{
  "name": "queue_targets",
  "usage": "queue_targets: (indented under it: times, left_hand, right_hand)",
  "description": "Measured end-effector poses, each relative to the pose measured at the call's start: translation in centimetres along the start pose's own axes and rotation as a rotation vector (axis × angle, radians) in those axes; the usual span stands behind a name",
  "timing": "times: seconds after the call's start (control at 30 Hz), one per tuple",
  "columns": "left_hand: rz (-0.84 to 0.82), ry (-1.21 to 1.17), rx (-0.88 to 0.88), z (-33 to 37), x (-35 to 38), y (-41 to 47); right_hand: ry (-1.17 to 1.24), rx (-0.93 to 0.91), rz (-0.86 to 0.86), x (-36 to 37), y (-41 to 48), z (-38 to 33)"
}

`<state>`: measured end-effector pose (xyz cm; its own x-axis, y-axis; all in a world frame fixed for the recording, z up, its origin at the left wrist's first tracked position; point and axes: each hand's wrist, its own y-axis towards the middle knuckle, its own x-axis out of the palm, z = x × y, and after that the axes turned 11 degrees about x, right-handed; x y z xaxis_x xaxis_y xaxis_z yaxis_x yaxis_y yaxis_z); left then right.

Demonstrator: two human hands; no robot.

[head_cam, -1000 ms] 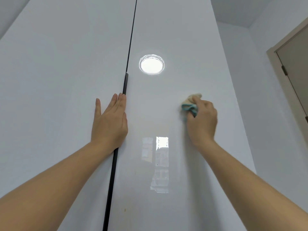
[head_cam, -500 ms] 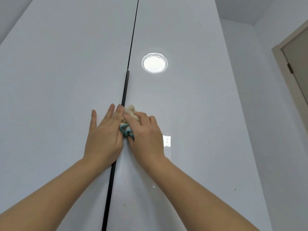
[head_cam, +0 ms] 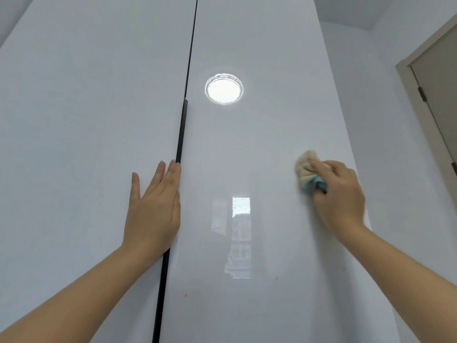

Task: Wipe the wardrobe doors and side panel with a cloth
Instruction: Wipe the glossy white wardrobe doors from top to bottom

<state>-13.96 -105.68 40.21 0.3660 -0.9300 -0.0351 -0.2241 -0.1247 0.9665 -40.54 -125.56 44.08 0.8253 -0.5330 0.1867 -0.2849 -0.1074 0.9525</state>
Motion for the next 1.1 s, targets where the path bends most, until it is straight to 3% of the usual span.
queue_targets:
  times: [0.13, 0.43, 0.57, 0.83, 1.0, 1.1]
  left_hand:
    - [0.017, -0.017, 0.009, 0.0, 0.2, -0.6]
    - [0.053, -0.04, -0.008, 0.4, 0.5, -0.6]
    - [0.044, -0.047, -0.004, 0.1, 0.6, -0.5]
    - [0.009, -0.049, 0.02, 0.5, 0.2, -1.5]
    - [-0.012, 0.032, -0.002, 0.9, 0.1, -2.3]
    - [-0.03, 0.076, -0.02, 1.3, 0.4, -3.1]
  right_hand:
    - [0.038, 0.274, 0.023, -1.3, -0.8, 3.6]
    - [0.18, 0.413, 0.036, -0.2, -1.8, -0.3]
    - [0.229, 0.239, 0.049, 1.9, -4.1, -5.1]
    - [0.321, -0.195, -0.125, 4.7, -11.3, -15.4]
    - [0.232, -0.408, -0.15, 3.1, -10.5, -12.1]
    - [0.123, -0.254, -0.079, 1.4, -8.0, -6.8]
